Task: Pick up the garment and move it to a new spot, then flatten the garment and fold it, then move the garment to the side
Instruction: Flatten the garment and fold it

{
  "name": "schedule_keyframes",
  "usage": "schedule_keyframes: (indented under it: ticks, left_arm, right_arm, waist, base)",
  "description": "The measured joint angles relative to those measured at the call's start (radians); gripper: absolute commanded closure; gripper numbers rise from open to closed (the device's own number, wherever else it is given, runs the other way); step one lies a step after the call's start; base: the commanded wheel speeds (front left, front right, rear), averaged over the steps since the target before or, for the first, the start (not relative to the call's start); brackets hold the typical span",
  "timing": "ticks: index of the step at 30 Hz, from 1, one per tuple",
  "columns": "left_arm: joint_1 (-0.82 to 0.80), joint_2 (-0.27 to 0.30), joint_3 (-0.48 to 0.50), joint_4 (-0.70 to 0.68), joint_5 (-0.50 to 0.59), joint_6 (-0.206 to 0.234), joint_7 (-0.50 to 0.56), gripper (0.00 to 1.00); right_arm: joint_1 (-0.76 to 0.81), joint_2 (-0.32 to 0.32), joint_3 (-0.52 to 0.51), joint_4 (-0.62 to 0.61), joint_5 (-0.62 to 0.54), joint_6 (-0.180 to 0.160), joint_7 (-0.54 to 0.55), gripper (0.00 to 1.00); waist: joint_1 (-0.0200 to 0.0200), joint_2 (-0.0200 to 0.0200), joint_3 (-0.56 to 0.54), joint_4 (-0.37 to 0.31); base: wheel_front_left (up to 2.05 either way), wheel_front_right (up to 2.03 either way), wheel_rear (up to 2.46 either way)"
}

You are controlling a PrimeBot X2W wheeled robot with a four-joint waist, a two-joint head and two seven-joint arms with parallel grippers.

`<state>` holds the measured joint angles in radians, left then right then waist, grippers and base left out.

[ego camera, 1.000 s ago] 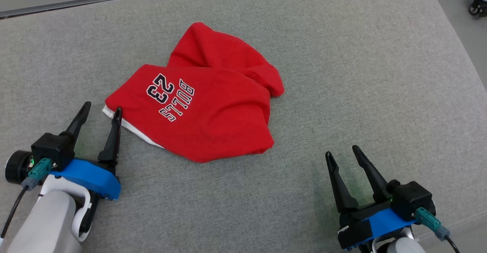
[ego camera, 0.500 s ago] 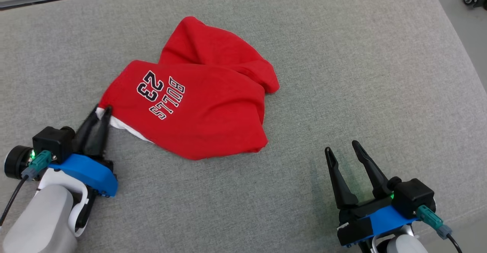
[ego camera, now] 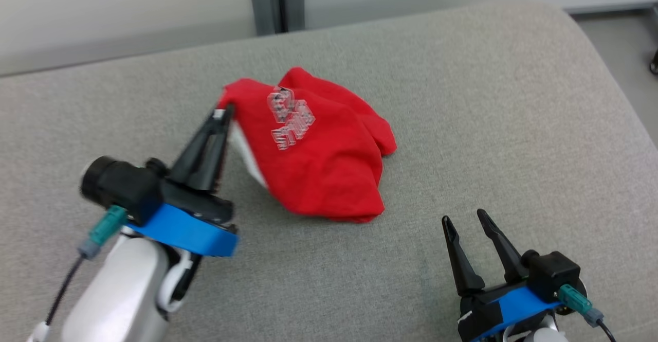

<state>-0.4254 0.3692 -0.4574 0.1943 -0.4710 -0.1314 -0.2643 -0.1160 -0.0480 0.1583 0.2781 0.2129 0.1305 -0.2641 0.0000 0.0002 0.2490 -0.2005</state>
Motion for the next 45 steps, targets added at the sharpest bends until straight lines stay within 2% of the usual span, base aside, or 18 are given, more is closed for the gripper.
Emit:
schedule_keyframes:
  ticks: [7,11,14,17,23,30,34,40,45]
  left_arm:
    - [-0.014,-0.078,-0.124,-0.165,0.025,0.0,0.0,1.0]
    - [-0.042,-0.156,-0.173,-0.21,0.005,0.0,0.0,1.0]
    - [-0.058,-0.223,-0.147,-0.22,-0.013,0.0,0.0,1.0]
    - [-0.07,-0.259,-0.081,-0.2,-0.002,0.0,0.0,1.0]
    - [-0.099,-0.265,-0.039,-0.184,0.03,0.0,0.0,1.0]
    - [-0.094,-0.198,-0.006,-0.072,0.062,0.0,0.0,1.0]
    - [-0.082,-0.189,0.031,-0.037,0.053,0.0,0.0,1.0]
    - [-0.082,-0.188,0.092,-0.09,0.074,0.0,0.0,1.0]
    - [-0.102,-0.217,0.129,-0.163,0.098,0.0,0.0,1.0]
  right_arm:
    - [0.028,0.0,0.0,0.052,0.001,0.0,0.0,0.0]
    - [0.041,0.0,-0.005,0.07,0.001,0.0,0.0,0.0]
    - [0.045,0.0,-0.005,0.073,0.001,0.0,0.0,0.0]
    - [0.052,-0.001,-0.003,0.071,0.003,0.0,0.0,0.0]
    - [0.054,0.0,0.002,0.058,0.018,0.0,0.0,0.0]
    - [0.043,-0.001,0.006,0.057,0.026,0.0,0.0,0.0]
    - [0.033,0.0,0.004,0.051,0.026,0.0,0.0,0.0]
    - [0.033,0.0,-0.015,0.059,0.018,0.0,0.0,0.0]
    - [0.041,0.0,-0.013,0.072,0.018,0.0,0.0,0.0]
  waist:
    - [-0.0002,-0.0001,-0.104,0.017]
    - [-0.0002,-0.0001,-0.144,0.013]
    - [-0.0003,-0.0002,-0.16,0.006]
    - [-0.0003,-0.0003,-0.156,-0.002]
    - [0.0001,-0.0003,-0.127,-0.005]
    - [0.0001,-0.0002,-0.101,0.008]
    - [0.0001,-0.0002,-0.089,0.019]
    - [0.0,-0.0002,-0.113,0.046]
    - [-0.0001,-0.0002,-0.158,0.068]
  base:
    - [0.0,0.0,0.0]
    - [0.0,0.0,0.0]
    - [0.0,0.0,0.0]
    - [0.0,0.0,0.0]
    - [0.0,0.0,0.0]
    - [0.0,0.0,0.0]
    - [0.0,0.0,0.0]
    - [0.0,0.0,0.0]
    - [0.0,0.0,0.0]
